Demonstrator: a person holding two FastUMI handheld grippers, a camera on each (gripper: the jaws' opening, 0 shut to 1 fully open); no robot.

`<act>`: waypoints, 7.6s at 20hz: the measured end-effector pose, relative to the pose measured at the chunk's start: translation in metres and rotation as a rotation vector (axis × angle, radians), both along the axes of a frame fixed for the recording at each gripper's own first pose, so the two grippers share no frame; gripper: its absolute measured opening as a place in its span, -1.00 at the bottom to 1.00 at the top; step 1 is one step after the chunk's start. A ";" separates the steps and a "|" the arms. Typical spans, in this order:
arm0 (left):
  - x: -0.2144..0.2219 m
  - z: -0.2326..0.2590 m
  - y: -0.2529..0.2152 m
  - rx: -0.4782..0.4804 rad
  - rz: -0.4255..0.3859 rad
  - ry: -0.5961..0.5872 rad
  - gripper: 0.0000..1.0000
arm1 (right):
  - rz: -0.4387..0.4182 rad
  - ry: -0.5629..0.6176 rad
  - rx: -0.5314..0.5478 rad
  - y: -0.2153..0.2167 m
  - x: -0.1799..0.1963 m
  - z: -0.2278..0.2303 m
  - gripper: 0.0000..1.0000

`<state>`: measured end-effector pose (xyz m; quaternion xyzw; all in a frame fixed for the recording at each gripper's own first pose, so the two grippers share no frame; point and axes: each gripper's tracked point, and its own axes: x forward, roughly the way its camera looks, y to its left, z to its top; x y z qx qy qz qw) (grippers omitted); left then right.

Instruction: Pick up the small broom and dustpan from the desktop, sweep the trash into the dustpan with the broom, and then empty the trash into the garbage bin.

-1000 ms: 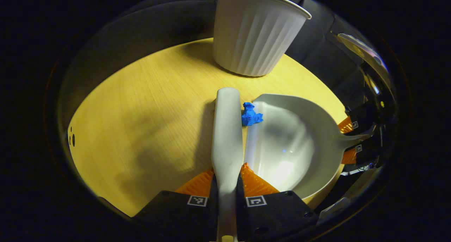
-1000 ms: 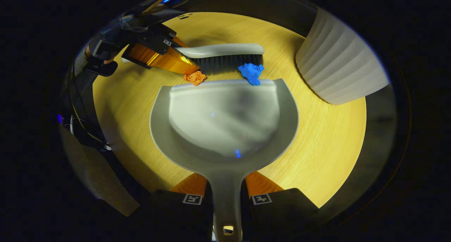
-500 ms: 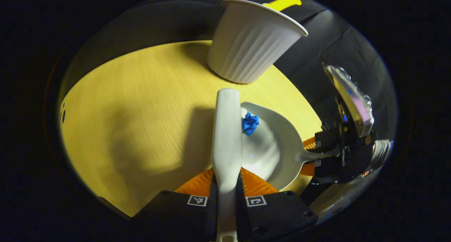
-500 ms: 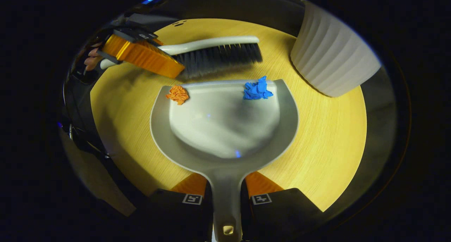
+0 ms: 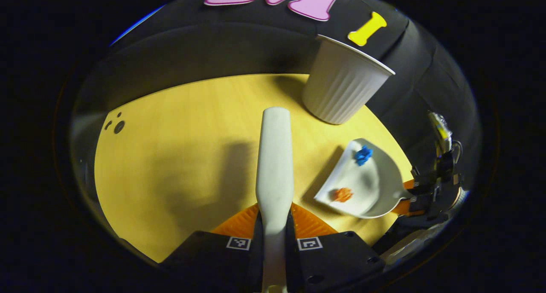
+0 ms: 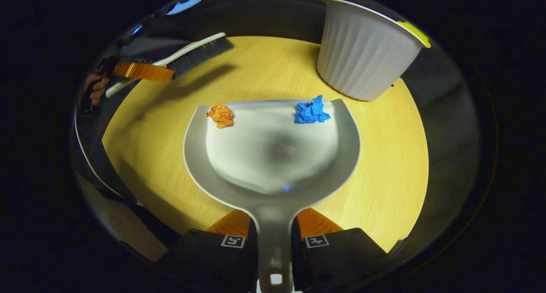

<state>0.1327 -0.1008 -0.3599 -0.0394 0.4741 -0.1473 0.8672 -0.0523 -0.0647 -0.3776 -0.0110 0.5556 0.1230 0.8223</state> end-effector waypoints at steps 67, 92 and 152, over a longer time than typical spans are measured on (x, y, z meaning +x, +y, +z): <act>-0.106 -0.034 0.068 0.021 0.073 0.053 -0.50 | -0.094 -0.062 -0.176 -0.136 0.124 0.295 -0.29; -0.108 -0.043 0.096 0.104 0.090 0.061 -0.50 | -0.038 0.065 -0.017 0.105 -0.006 -0.009 -0.29; -0.145 0.239 -0.082 0.199 0.595 -0.679 -0.36 | 0.328 -0.714 0.382 0.033 0.051 0.246 -0.21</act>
